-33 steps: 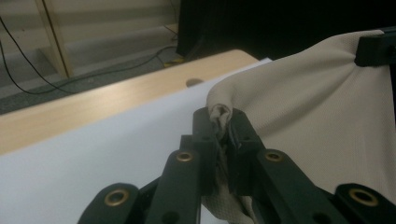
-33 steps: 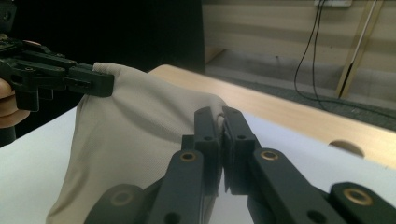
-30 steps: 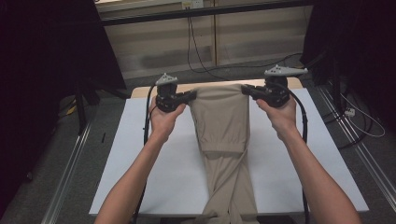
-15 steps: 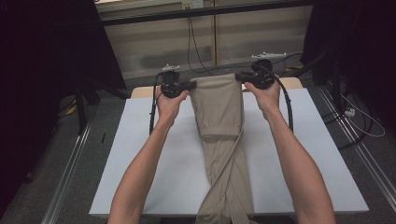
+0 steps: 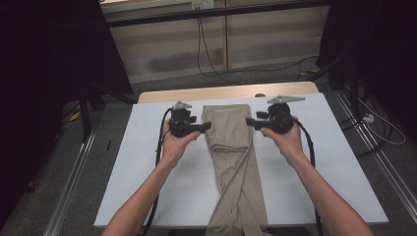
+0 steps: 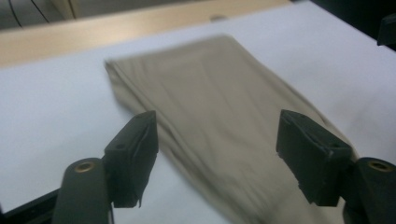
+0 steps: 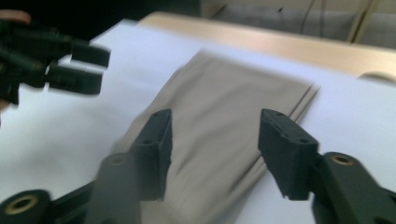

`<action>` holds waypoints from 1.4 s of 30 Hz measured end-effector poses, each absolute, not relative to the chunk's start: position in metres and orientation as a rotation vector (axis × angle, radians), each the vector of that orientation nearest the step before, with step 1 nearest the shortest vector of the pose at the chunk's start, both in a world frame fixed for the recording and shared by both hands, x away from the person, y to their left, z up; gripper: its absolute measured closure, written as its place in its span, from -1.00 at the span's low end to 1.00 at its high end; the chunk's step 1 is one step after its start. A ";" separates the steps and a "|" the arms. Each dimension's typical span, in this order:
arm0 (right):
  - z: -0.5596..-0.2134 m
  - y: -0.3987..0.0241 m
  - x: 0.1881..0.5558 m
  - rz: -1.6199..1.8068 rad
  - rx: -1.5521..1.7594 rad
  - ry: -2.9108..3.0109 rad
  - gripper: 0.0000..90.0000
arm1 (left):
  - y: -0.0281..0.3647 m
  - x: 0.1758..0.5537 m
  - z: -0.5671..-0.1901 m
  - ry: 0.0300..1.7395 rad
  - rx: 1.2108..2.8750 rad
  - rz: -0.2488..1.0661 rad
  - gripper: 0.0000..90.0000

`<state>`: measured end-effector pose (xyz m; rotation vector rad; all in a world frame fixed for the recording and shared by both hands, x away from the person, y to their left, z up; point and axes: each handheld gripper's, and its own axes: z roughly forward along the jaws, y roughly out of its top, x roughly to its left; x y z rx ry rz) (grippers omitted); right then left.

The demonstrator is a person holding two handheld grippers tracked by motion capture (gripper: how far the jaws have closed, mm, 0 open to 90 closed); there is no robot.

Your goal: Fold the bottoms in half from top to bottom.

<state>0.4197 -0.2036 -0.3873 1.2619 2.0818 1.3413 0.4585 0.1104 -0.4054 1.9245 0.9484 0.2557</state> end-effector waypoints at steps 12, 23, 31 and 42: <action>-0.437 -0.168 0.269 1.288 1.075 2.440 0.93 | 0.117 0.311 -0.446 0.712 2.143 -0.016 0.18; -0.462 -0.145 0.243 1.190 1.026 2.537 0.47 | 0.094 0.279 -0.459 0.572 2.288 0.004 1.00; -0.462 -0.134 0.236 1.139 0.969 2.539 0.48 | 0.127 0.294 -0.427 0.645 2.077 -0.052 1.00; -0.459 -0.110 0.240 1.228 0.920 2.589 1.00 | 0.130 0.304 -0.391 0.620 1.930 -0.074 1.00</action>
